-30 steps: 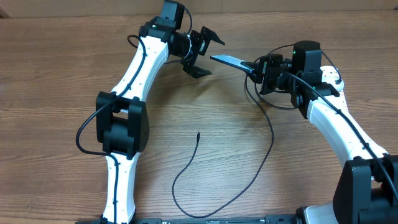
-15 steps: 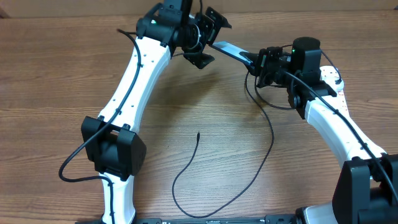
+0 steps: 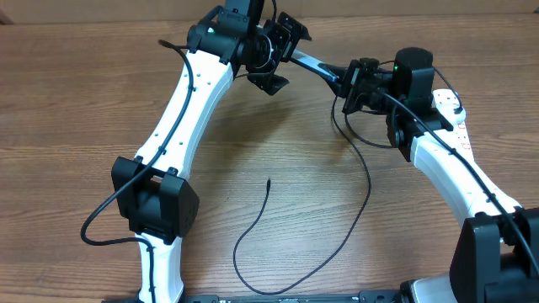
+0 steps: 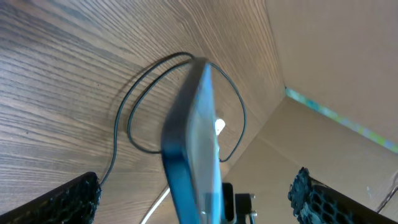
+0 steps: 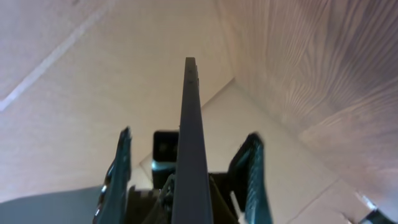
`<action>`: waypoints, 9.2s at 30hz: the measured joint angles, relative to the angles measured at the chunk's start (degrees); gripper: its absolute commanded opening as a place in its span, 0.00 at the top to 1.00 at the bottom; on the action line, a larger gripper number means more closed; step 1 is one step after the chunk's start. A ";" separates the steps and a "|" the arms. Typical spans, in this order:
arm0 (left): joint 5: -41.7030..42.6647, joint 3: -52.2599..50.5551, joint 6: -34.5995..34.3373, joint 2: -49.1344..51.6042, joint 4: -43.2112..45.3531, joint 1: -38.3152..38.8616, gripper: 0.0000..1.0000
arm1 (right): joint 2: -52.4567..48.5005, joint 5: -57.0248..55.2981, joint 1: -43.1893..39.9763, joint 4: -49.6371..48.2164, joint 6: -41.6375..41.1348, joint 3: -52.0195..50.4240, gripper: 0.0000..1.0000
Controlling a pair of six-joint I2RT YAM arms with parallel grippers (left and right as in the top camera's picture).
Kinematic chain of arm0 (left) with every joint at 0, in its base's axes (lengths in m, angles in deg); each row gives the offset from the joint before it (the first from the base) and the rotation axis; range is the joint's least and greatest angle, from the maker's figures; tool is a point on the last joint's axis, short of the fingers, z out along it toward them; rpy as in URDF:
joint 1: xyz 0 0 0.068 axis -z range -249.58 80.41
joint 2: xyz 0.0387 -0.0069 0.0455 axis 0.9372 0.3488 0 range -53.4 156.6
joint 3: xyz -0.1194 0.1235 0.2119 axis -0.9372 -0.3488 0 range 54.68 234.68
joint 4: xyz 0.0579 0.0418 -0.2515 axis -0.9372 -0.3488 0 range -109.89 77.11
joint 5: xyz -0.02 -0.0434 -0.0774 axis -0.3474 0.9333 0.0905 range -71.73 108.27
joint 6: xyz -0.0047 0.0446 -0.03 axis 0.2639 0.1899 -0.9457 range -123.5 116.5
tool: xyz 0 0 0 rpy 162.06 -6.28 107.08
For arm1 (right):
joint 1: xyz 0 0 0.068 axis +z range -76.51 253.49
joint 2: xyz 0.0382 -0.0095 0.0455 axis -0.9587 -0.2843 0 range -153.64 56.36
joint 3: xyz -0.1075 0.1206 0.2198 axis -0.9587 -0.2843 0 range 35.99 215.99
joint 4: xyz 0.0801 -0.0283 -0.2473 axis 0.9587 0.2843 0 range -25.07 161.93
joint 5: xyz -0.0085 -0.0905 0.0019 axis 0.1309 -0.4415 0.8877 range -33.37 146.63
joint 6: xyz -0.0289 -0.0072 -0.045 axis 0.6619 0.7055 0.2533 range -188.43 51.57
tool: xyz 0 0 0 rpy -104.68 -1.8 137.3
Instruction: Plug charger to phone and switch on socket
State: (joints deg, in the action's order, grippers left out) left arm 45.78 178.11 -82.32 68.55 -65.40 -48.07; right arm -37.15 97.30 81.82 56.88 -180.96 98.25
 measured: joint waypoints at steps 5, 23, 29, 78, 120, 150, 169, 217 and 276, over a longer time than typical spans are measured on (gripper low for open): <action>-1.14 0.00 -1.99 0.00 0.00 0.00 0.00 | 0.00 2.29 0.11 -3.78 -1.88 0.00 0.96; -1.90 0.00 -5.29 0.00 0.00 -0.13 0.19 | 0.00 4.46 2.10 -3.89 -2.97 0.00 0.96; -2.10 0.00 -5.16 0.00 -0.04 -0.13 0.43 | 0.00 4.46 2.16 -3.93 -3.02 0.00 0.96; -0.24 -0.07 6.78 0.00 -1.49 -4.50 0.96 | -0.50 9.16 1.44 -9.97 15.21 0.13 0.00; 34.45 -0.09 59.76 0.00 -16.17 -28.63 0.96 | 16.61 -37.11 22.62 50.16 74.79 0.59 0.00; 34.45 -0.09 59.78 0.00 -16.72 -28.63 0.96 | -7.32 -40.85 37.92 44.39 71.14 0.59 0.05; 34.42 -0.09 59.78 0.00 -16.06 -26.36 0.96 | -9.57 -40.00 37.92 45.00 69.09 0.70 0.14; 37.48 -0.09 59.80 0.00 -12.61 -27.28 0.96 | -20.70 -18.95 23.08 56.74 77.57 16.24 0.96; 48.63 -0.09 36.30 0.00 21.22 -29.55 0.96 | -19.76 42.84 13.79 -22.93 43.25 16.50 0.96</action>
State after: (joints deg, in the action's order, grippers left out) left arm 94.41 178.03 -46.02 68.55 -44.17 -77.62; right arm -56.91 140.14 95.62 33.95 -137.71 114.75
